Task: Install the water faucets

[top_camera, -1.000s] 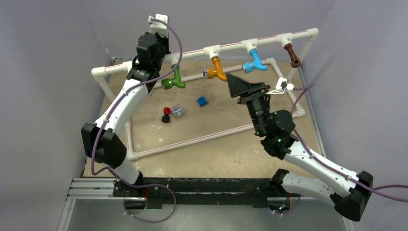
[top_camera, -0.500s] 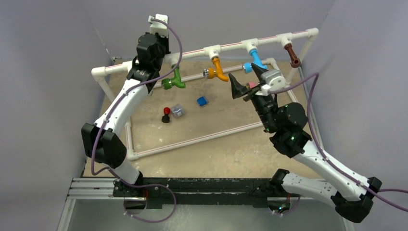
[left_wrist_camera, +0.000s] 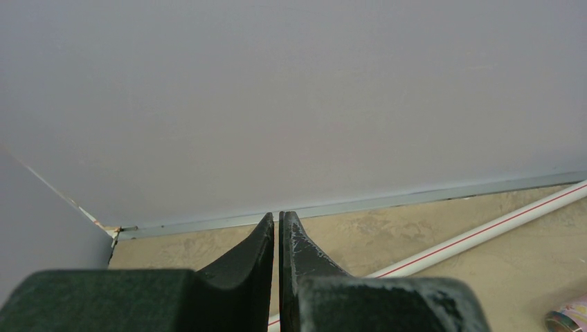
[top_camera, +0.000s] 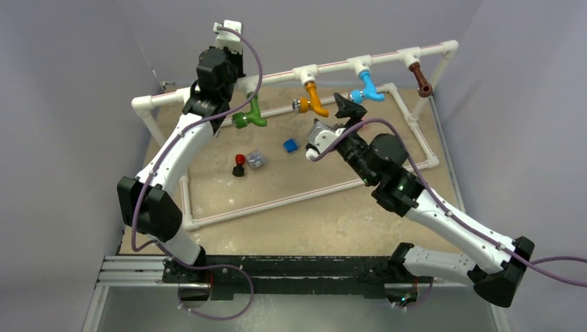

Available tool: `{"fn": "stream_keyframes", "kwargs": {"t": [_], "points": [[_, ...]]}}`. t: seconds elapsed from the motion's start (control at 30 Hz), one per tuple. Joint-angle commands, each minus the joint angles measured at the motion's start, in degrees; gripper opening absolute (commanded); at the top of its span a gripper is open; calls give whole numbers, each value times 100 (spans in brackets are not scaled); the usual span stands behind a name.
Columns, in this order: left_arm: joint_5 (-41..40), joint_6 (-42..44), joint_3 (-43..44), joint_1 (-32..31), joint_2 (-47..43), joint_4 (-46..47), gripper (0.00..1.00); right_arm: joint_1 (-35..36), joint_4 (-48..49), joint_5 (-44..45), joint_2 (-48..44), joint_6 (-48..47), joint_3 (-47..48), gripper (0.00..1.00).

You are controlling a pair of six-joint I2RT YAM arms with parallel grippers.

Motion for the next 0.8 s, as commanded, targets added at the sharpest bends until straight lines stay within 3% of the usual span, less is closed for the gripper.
{"fn": "stream_keyframes", "kwargs": {"t": [0.0, 0.33, 0.77], "points": [[36, -62, -205, 6, 410, -846, 4, 128, 677, 326, 223, -1144, -181, 82], [63, -71, -203, 6, 416, -863, 4, 202, 2063, 1088, 997, -1754, -280, 80], [81, -72, -197, 6, 417, -867, 4, 211, 2599, 1440, 1675, -1661, 58, 57]]}}
